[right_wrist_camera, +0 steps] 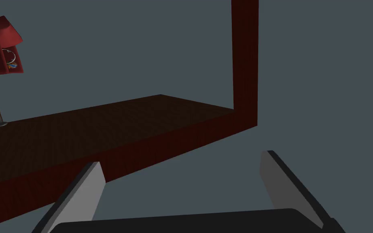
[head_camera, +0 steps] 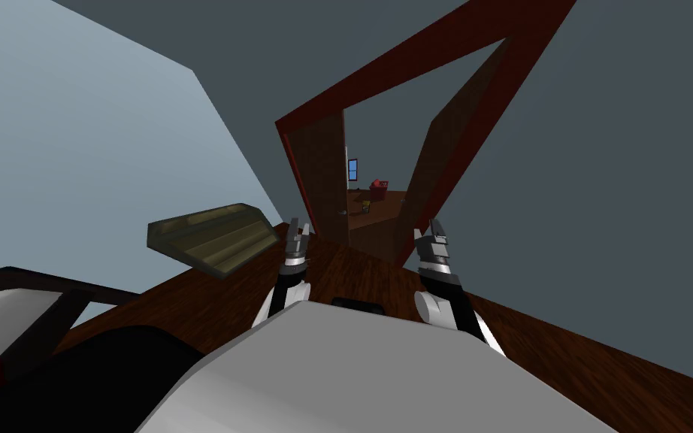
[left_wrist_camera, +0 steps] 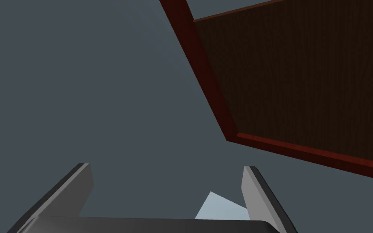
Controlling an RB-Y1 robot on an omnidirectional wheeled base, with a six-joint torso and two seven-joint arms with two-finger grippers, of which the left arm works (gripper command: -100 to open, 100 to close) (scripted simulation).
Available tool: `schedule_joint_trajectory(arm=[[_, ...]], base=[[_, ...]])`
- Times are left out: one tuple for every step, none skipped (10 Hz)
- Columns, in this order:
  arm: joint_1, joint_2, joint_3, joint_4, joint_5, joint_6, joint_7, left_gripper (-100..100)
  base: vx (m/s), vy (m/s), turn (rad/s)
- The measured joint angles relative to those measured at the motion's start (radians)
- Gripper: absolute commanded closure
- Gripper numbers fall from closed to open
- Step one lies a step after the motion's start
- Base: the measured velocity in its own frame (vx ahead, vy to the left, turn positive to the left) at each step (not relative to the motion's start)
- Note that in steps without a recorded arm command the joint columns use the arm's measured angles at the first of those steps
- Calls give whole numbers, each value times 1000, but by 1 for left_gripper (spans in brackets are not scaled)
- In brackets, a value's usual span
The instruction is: Push the door open
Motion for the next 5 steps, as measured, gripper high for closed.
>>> schedule_joint_trajectory(arm=[[-9,3,-1,17,0,-2,0,-100],[-15,6,-7,40,-1,-7,3,-100],[-25,11,-7,62,0,-12,6,-100],[-36,14,-12,84,-2,-11,9,-100],[-53,19,-12,109,-1,-9,12,-100]], base=[[101,20,-14],[80,30,-4],[101,42,-5],[110,38,-7],[83,42,-3]])
